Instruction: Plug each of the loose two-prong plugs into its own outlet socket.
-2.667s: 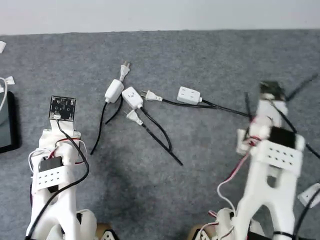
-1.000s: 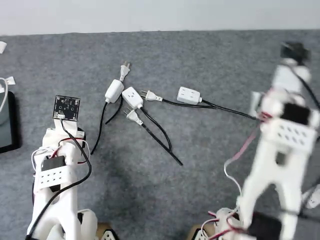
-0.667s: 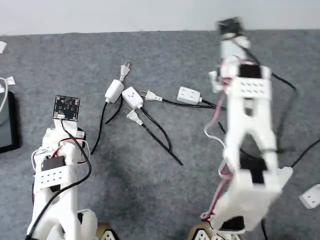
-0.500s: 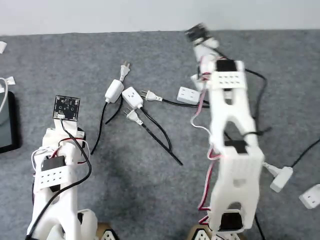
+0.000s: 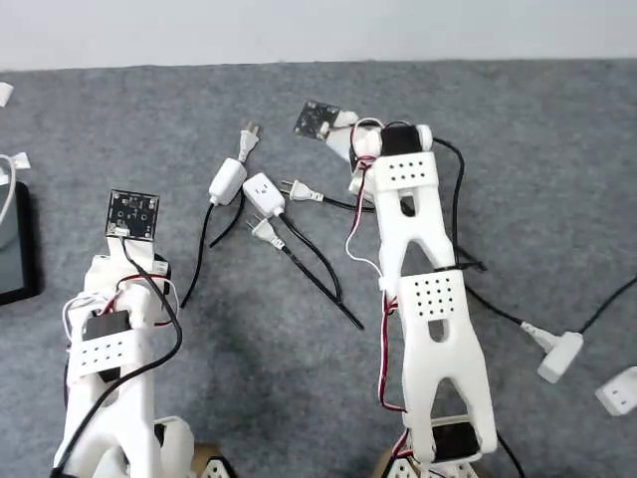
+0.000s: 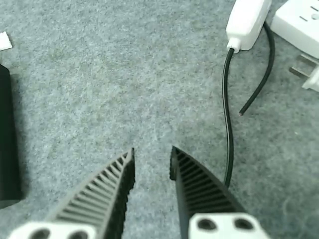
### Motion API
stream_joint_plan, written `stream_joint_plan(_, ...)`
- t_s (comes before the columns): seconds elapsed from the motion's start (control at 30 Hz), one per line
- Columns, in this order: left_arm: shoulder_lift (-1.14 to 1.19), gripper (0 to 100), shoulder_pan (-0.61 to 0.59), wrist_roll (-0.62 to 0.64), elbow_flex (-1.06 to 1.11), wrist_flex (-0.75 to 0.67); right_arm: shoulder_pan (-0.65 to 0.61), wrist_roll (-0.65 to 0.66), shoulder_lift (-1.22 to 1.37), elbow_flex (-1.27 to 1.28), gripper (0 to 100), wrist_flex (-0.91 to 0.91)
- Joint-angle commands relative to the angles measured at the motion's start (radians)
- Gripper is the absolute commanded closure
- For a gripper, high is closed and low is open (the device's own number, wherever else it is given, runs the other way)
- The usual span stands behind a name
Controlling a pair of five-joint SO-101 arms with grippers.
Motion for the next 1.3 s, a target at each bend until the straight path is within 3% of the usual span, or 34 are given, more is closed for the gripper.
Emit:
stream_joint_plan(0.0,-0.003,89,0.002,0.003,-0.038,-0.025,0.015,0.044,-0.002,-0.029,72.1,0.005)
stream_joint_plan(0.13,-0.003,89,0.002,0.003,-0.036,-0.025,0.033,0.046,0.001,0.015,74.2,-0.033)
stream_joint_plan(0.33,-0.003,89,0.002,0.003,-0.036,-0.025,0.030,0.104,-0.001,0.054,99.8,-0.012)
stream_joint_plan(0.5,-0.003,89,0.002,0.002,-0.036,-0.025,0.025,0.054,-0.002,-0.071,98.8,0.110)
stream_joint_plan(0.57,-0.003,89,0.002,0.002,-0.036,-0.025,0.019,-0.026,-0.002,-0.184,99.0,0.150)
stream_joint_plan(0.83,-0.003,89,0.002,0.002,-0.036,-0.025,-0.005,-0.493,-0.285,-0.181,99.0,0.246)
stream_joint_plan(0.97,-0.003,89,0.002,0.002,-0.036,-0.025,-0.012,-0.793,-0.433,-0.146,99.0,0.268)
stream_joint_plan(1.1,-0.003,89,0.002,0.002,-0.036,-0.025,-0.018,-1.022,-0.596,0.055,99.0,0.269)
stream_joint_plan(1.27,-0.003,89,0.002,0.002,-0.036,-0.025,-0.062,-1.135,-0.858,0.431,99.0,0.266)
